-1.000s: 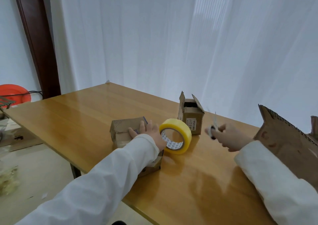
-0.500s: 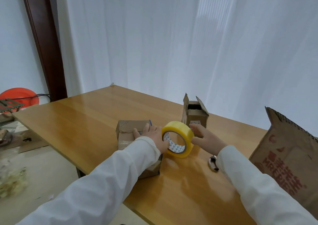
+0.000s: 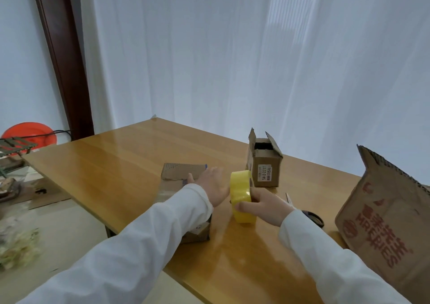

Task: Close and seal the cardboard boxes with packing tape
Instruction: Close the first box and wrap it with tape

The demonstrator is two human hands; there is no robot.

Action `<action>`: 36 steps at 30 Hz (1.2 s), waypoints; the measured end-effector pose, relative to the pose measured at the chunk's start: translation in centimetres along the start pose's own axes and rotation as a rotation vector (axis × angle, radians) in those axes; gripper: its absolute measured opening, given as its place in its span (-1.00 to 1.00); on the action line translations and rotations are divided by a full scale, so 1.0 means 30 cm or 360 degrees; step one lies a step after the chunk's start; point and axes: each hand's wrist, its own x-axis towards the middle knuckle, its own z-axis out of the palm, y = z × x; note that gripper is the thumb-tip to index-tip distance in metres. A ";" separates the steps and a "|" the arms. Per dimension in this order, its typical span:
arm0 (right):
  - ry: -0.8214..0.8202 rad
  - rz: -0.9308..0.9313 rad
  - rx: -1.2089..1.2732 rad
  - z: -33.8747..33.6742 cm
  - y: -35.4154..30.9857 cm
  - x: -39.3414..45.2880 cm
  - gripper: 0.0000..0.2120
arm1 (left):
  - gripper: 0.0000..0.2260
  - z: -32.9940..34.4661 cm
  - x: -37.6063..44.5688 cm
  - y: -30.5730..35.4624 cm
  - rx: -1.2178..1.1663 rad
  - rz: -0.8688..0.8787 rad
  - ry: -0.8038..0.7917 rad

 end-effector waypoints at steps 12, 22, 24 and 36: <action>-0.0114 -0.0307 0.0010 -0.079 -0.118 -0.075 -0.74 | -0.91 -0.097 -0.016 -0.029 -0.0891 0.0667 0.0528; -0.0026 -0.0451 0.0209 -0.081 -0.158 -0.105 -0.75 | -0.92 -0.106 -0.037 -0.007 -0.0318 0.0769 0.1035; 0.0467 -0.0525 0.0348 -0.102 -0.175 -0.088 -0.77 | -0.93 -0.141 -0.036 -0.027 -0.0631 0.0632 0.1097; 0.0442 -0.0353 0.0961 -0.102 -0.313 -0.036 -0.22 | -0.88 -0.217 -0.078 -0.140 -0.0833 0.0862 0.1412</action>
